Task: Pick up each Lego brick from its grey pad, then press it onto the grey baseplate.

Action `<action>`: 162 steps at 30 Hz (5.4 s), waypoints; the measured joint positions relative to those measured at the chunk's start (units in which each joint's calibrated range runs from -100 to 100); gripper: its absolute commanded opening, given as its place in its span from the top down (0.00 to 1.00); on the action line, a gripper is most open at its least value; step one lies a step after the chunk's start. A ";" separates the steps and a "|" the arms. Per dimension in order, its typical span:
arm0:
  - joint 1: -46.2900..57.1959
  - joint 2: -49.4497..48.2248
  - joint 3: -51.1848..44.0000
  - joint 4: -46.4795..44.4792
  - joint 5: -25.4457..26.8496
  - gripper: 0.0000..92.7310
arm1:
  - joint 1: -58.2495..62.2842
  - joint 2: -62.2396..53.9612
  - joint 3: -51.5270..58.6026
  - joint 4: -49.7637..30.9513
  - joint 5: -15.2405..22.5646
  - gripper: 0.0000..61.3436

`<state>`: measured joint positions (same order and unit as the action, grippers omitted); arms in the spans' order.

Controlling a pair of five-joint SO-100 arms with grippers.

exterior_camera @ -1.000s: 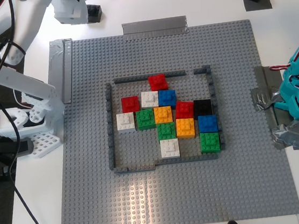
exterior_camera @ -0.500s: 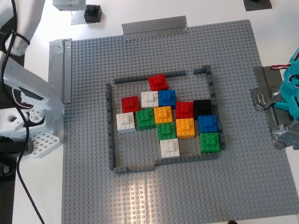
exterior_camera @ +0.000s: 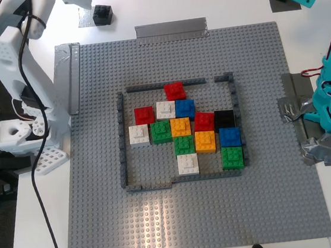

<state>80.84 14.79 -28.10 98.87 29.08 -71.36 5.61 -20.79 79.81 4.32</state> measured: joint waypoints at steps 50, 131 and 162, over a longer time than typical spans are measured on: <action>-5.55 17.50 -20.00 -9.30 -1.10 0.67 | -1.45 24.87 -14.41 -10.38 -0.78 0.63; -6.73 28.66 -30.34 -11.48 -3.45 0.78 | 3.82 8.38 -11.51 3.86 -8.65 1.00; -6.73 31.02 -32.59 -11.22 -3.34 1.00 | 41.55 -36.70 47.39 0.00 -15.29 1.00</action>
<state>74.10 45.82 -60.68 87.65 25.74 -29.82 -31.09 26.60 79.81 -10.97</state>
